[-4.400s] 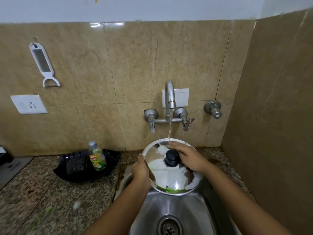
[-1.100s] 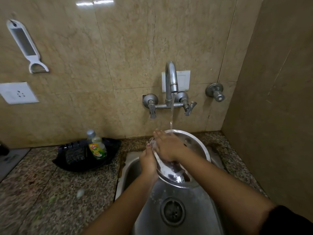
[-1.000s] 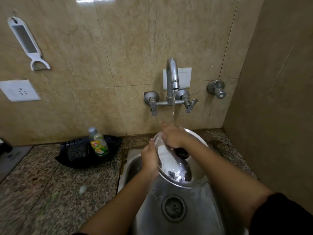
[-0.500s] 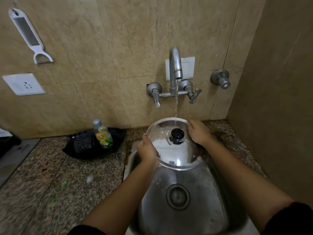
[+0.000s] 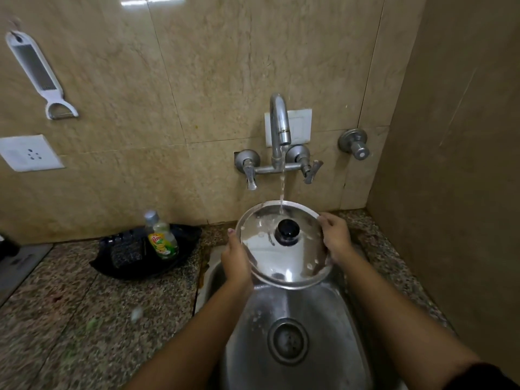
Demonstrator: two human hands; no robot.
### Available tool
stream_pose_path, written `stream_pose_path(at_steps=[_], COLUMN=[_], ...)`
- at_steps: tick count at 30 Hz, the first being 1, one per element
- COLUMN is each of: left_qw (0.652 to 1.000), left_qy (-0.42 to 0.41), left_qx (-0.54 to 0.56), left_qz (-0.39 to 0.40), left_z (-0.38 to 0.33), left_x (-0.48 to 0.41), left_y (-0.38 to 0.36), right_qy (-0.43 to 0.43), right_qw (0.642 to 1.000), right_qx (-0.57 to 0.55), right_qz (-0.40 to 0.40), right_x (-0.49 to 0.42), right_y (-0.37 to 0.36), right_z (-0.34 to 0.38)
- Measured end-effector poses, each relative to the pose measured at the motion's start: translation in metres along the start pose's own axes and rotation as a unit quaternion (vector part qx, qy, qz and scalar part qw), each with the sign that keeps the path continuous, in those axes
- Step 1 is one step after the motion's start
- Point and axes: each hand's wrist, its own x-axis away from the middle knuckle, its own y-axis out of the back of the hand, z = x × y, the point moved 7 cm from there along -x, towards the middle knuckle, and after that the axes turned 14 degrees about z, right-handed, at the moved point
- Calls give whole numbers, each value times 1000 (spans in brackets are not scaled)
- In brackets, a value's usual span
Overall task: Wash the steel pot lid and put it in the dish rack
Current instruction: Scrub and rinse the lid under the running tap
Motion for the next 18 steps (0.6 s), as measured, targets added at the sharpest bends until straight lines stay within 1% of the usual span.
stream_pose_path(at_steps=[2,4,5,6,7,8,9,10,11,12,13,14,15,18], left_qw=[999,993,989,985,984,985,988,990,991,992,993,994,994,996], left_qy=[34,58,61,67,71,66,58,52,48,44,41,44,48,62], left_qx=[-3,-43,-75,-108,-114,-104,-100,-98,-97,-95,-95,-89,-82,-58], left_qz=[36,89,110,115,119,117,107,91,77,64,59,54,45,-1], left_z=[-5,-12,-14,-14,-12,-9,-7,-7,-6,-5,-4,-3,-1,1], left_x=[-12,-17,-20,-21,-21,-24,-27,-26,-26,-27,-27,-24,-24,-22], left_y=[-1,-7,-10,-11,-13,-12,-11,-9,-7,-5,-5,-5,-4,5], right_qy=[41,60,68,75,83,102,136,182,226,256,265,258,244,180], right_qw=[993,973,961,949,937,921,895,862,832,812,803,804,808,828], right_qx=[30,88,121,161,208,275,353,417,447,453,448,445,447,467], right_qz=[108,204,239,260,267,257,237,226,237,264,289,299,296,253], right_x=[-12,-21,-24,-24,-24,-24,-21,-15,-7,-1,3,2,1,7], right_y=[-6,-18,-24,-30,-36,-41,-45,-53,-62,-70,-73,-70,-64,-37], right_z=[19,33,39,44,49,53,57,60,61,58,53,46,39,17])
